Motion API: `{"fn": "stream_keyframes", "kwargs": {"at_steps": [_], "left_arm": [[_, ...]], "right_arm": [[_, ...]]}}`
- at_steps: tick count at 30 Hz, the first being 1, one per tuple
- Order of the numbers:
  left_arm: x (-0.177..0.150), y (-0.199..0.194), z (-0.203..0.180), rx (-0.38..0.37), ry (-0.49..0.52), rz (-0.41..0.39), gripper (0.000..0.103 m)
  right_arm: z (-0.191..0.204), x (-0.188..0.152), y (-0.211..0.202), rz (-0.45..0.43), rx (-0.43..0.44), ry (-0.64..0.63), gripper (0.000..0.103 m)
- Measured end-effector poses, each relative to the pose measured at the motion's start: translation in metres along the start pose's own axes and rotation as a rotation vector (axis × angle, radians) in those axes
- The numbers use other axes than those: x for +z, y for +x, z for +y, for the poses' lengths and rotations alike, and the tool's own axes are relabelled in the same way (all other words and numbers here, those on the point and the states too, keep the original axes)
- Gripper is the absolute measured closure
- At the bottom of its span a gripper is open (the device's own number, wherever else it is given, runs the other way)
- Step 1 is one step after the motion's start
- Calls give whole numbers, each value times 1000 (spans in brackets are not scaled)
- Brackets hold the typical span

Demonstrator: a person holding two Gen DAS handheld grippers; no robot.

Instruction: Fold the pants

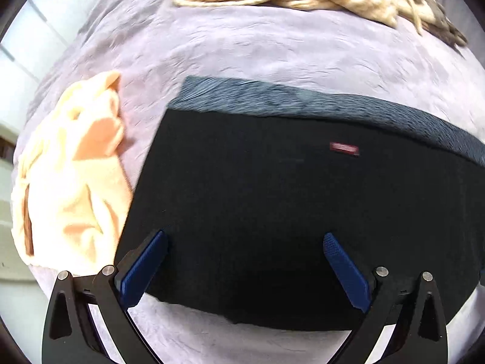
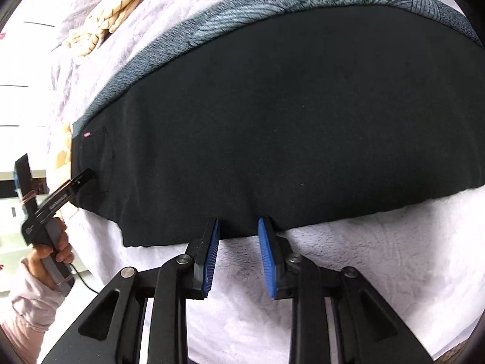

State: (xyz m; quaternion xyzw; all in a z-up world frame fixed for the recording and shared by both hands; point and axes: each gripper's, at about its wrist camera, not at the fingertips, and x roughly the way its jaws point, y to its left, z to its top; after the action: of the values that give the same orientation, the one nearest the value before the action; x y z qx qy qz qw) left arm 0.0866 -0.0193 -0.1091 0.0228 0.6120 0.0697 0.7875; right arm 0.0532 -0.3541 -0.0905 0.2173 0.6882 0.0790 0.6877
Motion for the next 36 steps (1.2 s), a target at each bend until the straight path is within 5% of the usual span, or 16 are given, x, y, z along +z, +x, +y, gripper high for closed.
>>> {"fn": "stream_keyframes", "kwargs": {"at_steps": [5,8,14,18,23,24,25,29,34,36], "left_arm": [[-26,10,17,-36,-12,-9,0],[-35,15,33,-68,-30,-34,0],[-69,10,55,-123,-50,-88,0],[-87,8,63,-141,-53,-126,0],[-77,1,70,-152,-53,-147,0],[-75,-10,64,-148,-57,-143,0],[-70,-11,67,-148,-62,-139,0],[-87,-29,76,-142,-79,-132,0],[-98,-34,84,-135,-96,-125,0],[-102,-33,85,-128,-98,-136,0]], "right_arm": [[50,21,-18,-7,121,-121,67],[115,63,-18,-16,219,-293,58],[281,142,53,84,255,-660,58],[341,162,118,184,197,-768,58],[359,171,163,232,144,-782,62],[359,170,169,262,118,-791,75],[364,169,173,283,117,-799,103],[384,143,145,338,287,-893,103],[402,150,147,200,170,-894,101],[393,160,147,220,145,-886,96]]}}
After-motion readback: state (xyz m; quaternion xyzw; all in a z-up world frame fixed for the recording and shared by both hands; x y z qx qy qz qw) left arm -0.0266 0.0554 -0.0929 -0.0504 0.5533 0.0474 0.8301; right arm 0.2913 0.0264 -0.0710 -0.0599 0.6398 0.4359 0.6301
